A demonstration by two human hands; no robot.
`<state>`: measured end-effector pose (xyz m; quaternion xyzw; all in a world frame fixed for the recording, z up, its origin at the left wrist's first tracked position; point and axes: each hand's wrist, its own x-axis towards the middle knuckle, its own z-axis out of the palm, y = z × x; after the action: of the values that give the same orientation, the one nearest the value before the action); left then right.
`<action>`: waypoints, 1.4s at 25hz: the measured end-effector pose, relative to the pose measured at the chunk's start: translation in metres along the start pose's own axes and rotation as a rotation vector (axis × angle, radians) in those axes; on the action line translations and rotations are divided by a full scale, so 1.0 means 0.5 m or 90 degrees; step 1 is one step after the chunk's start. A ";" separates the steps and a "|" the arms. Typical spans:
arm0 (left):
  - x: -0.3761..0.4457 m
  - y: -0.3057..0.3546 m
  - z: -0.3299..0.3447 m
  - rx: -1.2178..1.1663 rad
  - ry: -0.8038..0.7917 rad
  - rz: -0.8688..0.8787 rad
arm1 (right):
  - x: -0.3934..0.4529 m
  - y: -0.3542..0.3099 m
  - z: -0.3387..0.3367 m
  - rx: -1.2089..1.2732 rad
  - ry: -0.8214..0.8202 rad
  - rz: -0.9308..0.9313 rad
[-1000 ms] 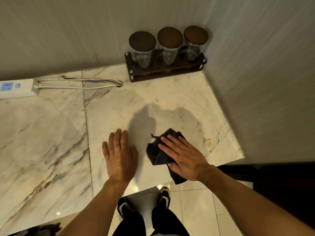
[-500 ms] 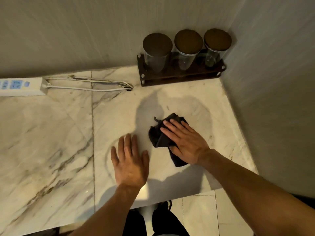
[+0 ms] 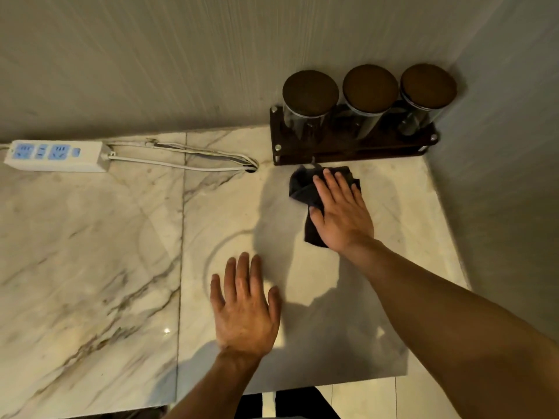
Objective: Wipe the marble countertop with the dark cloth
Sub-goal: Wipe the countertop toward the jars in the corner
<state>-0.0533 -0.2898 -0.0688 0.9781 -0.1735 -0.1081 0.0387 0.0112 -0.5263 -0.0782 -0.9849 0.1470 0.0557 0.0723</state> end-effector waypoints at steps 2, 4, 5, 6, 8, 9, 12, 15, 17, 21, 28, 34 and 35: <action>0.001 0.000 0.002 0.005 0.004 0.000 | 0.016 -0.005 0.000 0.021 0.008 0.056; 0.002 -0.001 0.003 0.006 0.013 0.001 | 0.025 -0.013 -0.003 0.049 0.023 0.112; 0.002 -0.002 0.004 0.006 0.015 0.002 | 0.027 -0.018 -0.005 0.064 0.030 0.143; 0.001 -0.002 0.004 0.005 0.017 0.003 | 0.028 -0.024 -0.006 0.078 0.036 0.179; 0.001 -0.001 0.004 0.002 0.023 0.004 | 0.023 -0.040 -0.007 0.105 0.047 0.267; 0.001 -0.001 0.005 0.000 0.025 0.003 | 0.019 -0.049 -0.008 0.120 0.053 0.313; 0.000 -0.002 0.006 -0.001 0.034 0.002 | 0.001 -0.069 -0.009 0.170 0.062 0.419; -0.001 -0.002 0.006 -0.004 0.032 -0.002 | -0.021 -0.078 -0.012 0.188 0.053 0.468; -0.001 -0.002 0.004 -0.010 0.032 -0.003 | -0.044 -0.083 -0.010 0.193 0.054 0.484; -0.005 -0.005 0.002 -0.031 0.036 0.010 | -0.100 -0.090 -0.001 0.205 0.054 0.505; -0.006 -0.007 0.008 -0.045 0.059 0.018 | -0.215 -0.118 0.019 0.213 0.057 0.526; -0.003 -0.011 0.018 -0.038 0.035 0.018 | -0.331 -0.137 0.036 0.214 0.078 0.507; -0.005 -0.013 0.017 -0.033 0.031 0.024 | -0.349 -0.139 0.039 0.215 0.083 0.497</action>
<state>-0.0556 -0.2833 -0.0775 0.9757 -0.1882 -0.0883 0.0698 -0.1357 -0.4086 -0.0657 -0.8312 0.5201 -0.0082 0.1965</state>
